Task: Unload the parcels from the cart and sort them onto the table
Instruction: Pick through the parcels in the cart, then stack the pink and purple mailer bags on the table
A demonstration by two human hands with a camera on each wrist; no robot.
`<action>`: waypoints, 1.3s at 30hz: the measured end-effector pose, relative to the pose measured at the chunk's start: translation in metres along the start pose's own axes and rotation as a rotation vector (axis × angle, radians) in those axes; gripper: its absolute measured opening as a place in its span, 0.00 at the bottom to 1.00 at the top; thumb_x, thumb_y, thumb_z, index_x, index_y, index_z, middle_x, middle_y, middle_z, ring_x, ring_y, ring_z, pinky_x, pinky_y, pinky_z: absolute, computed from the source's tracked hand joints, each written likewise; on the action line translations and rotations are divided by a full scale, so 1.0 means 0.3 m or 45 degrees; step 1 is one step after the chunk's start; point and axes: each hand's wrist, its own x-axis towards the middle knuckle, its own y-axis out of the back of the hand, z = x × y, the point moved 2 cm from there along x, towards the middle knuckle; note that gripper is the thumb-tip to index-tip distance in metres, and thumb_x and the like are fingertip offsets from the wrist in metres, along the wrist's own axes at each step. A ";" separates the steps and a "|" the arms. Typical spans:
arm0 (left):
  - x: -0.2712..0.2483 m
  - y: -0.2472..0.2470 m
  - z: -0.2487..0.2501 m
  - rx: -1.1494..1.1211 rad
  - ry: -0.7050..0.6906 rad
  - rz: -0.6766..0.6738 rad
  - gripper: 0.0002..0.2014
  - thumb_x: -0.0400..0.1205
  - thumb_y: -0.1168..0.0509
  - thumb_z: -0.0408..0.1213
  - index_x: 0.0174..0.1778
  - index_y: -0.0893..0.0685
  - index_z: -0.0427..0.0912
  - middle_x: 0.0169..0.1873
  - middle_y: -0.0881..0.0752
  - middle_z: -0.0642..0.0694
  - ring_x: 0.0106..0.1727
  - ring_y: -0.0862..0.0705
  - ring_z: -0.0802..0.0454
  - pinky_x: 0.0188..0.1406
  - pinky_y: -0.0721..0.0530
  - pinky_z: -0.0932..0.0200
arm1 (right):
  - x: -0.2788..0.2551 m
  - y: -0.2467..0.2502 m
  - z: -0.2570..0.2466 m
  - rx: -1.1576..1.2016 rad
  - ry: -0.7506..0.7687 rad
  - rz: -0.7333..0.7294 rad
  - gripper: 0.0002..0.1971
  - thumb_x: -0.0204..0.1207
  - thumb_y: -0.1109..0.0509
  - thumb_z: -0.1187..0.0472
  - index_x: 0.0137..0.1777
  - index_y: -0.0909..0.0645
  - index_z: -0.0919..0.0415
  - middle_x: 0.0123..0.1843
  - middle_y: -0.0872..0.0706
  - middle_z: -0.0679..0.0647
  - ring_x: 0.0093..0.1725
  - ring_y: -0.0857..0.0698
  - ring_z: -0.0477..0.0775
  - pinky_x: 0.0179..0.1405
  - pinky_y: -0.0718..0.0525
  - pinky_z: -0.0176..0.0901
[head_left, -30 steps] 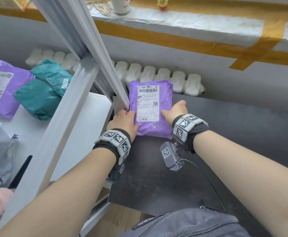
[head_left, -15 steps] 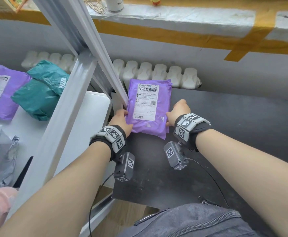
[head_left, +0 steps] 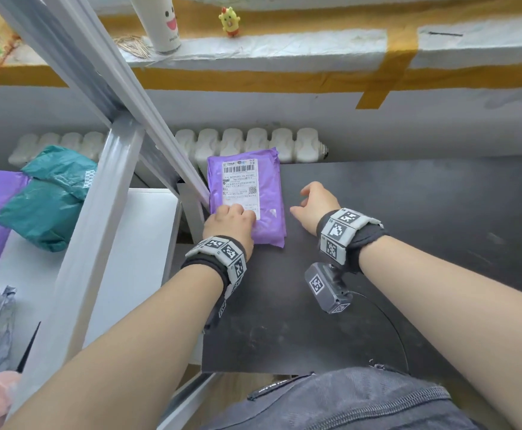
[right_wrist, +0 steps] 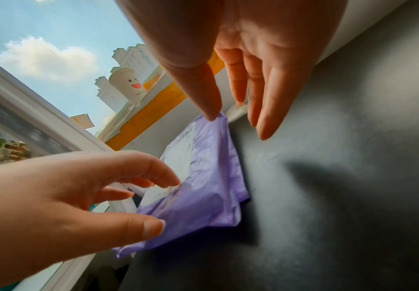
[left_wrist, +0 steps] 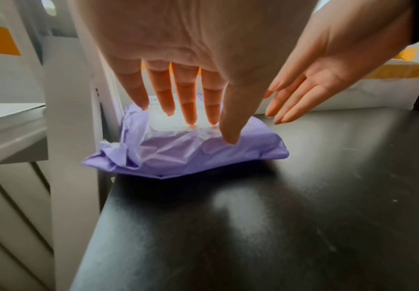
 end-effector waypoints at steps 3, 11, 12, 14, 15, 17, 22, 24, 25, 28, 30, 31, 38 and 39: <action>0.003 0.015 0.022 0.036 0.044 -0.019 0.18 0.79 0.36 0.42 0.65 0.25 0.47 0.62 0.24 0.45 0.66 0.27 0.43 0.63 0.24 0.48 | -0.030 0.056 0.048 -0.022 -0.013 0.046 0.21 0.78 0.33 0.60 0.69 0.30 0.63 0.63 0.18 0.58 0.63 0.20 0.60 0.57 0.25 0.43; 0.004 0.150 0.220 -0.043 -0.034 0.091 0.17 0.80 0.39 0.38 0.65 0.24 0.43 0.64 0.27 0.40 0.66 0.26 0.40 0.60 0.25 0.48 | -0.135 0.214 0.194 0.048 -0.071 0.190 0.17 0.78 0.33 0.59 0.65 0.26 0.61 0.60 0.16 0.58 0.61 0.18 0.59 0.58 0.23 0.45; 0.003 0.170 0.260 -0.054 -0.069 0.102 0.17 0.79 0.39 0.38 0.65 0.24 0.43 0.64 0.27 0.40 0.66 0.26 0.40 0.60 0.25 0.48 | -0.153 0.244 0.213 0.067 -0.072 0.208 0.17 0.78 0.33 0.59 0.65 0.26 0.61 0.59 0.16 0.57 0.60 0.18 0.58 0.58 0.23 0.45; 0.002 0.211 0.353 -0.078 -0.145 0.138 0.17 0.79 0.39 0.37 0.65 0.24 0.44 0.64 0.27 0.41 0.66 0.26 0.40 0.60 0.24 0.48 | -0.191 0.317 0.261 0.105 -0.075 0.252 0.16 0.78 0.33 0.59 0.64 0.24 0.60 0.59 0.15 0.57 0.61 0.19 0.57 0.59 0.22 0.45; -0.001 0.230 0.407 -0.081 -0.184 0.156 0.18 0.79 0.39 0.37 0.65 0.25 0.45 0.64 0.27 0.41 0.66 0.26 0.40 0.60 0.24 0.48 | -0.213 0.359 0.293 0.119 -0.080 0.281 0.15 0.78 0.33 0.59 0.63 0.23 0.60 0.59 0.15 0.56 0.61 0.19 0.57 0.60 0.22 0.45; -0.011 0.267 0.532 -0.078 -0.272 0.177 0.18 0.79 0.39 0.37 0.66 0.25 0.45 0.64 0.27 0.40 0.66 0.26 0.39 0.61 0.25 0.47 | -0.264 0.453 0.378 0.133 -0.100 0.353 0.13 0.78 0.34 0.59 0.62 0.22 0.59 0.56 0.15 0.55 0.62 0.19 0.57 0.60 0.22 0.45; -0.089 0.303 0.933 -0.023 -0.457 0.125 0.21 0.81 0.40 0.40 0.71 0.28 0.46 0.68 0.27 0.42 0.69 0.27 0.40 0.65 0.26 0.47 | -0.450 0.691 0.704 0.079 -0.209 0.495 0.11 0.78 0.35 0.59 0.58 0.20 0.58 0.58 0.15 0.55 0.58 0.17 0.57 0.57 0.20 0.44; -0.144 0.294 1.119 0.005 -0.539 0.105 0.22 0.81 0.40 0.41 0.72 0.28 0.47 0.69 0.27 0.43 0.70 0.26 0.40 0.65 0.26 0.47 | -0.544 0.782 0.862 0.039 -0.283 0.525 0.10 0.78 0.35 0.59 0.57 0.20 0.56 0.58 0.15 0.54 0.57 0.17 0.56 0.57 0.19 0.45; -0.171 0.288 1.212 0.017 -0.583 0.103 0.22 0.81 0.40 0.41 0.72 0.28 0.47 0.69 0.26 0.43 0.70 0.26 0.41 0.65 0.26 0.47 | -0.587 0.824 0.940 0.018 -0.316 0.542 0.09 0.78 0.35 0.59 0.56 0.20 0.55 0.58 0.15 0.53 0.57 0.17 0.56 0.56 0.18 0.45; -0.258 0.262 1.483 0.022 -0.714 0.100 0.22 0.81 0.40 0.41 0.73 0.28 0.49 0.70 0.26 0.43 0.70 0.26 0.41 0.66 0.27 0.48 | -0.717 0.932 1.153 -0.024 -0.379 0.591 0.09 0.79 0.36 0.59 0.57 0.21 0.56 0.58 0.15 0.54 0.57 0.17 0.57 0.56 0.19 0.44; -0.321 0.240 1.650 0.023 -0.809 0.084 0.22 0.81 0.40 0.41 0.73 0.28 0.49 0.70 0.26 0.43 0.70 0.26 0.41 0.66 0.26 0.48 | -0.806 0.990 1.274 -0.039 -0.422 0.627 0.09 0.79 0.36 0.59 0.57 0.20 0.57 0.58 0.15 0.55 0.58 0.18 0.58 0.56 0.20 0.45; -0.354 0.229 1.729 0.029 -0.857 0.073 0.22 0.81 0.41 0.41 0.73 0.28 0.50 0.70 0.26 0.43 0.70 0.26 0.41 0.66 0.26 0.48 | -0.853 1.016 1.331 -0.037 -0.445 0.654 0.09 0.79 0.36 0.59 0.57 0.20 0.57 0.58 0.15 0.55 0.58 0.18 0.59 0.56 0.20 0.45; -0.521 0.178 2.153 0.102 -1.164 -0.004 0.21 0.80 0.40 0.42 0.71 0.27 0.49 0.66 0.24 0.42 0.66 0.23 0.40 0.64 0.22 0.44 | -1.102 1.117 1.659 0.039 -0.653 0.798 0.09 0.79 0.37 0.62 0.56 0.19 0.61 0.57 0.15 0.57 0.58 0.18 0.60 0.58 0.19 0.48; -0.533 0.174 2.200 0.114 -1.199 -0.021 0.21 0.80 0.40 0.42 0.71 0.27 0.48 0.66 0.24 0.42 0.66 0.23 0.40 0.64 0.22 0.43 | -1.122 1.129 1.696 0.053 -0.678 0.819 0.10 0.79 0.37 0.63 0.57 0.19 0.62 0.57 0.15 0.58 0.59 0.18 0.60 0.57 0.19 0.47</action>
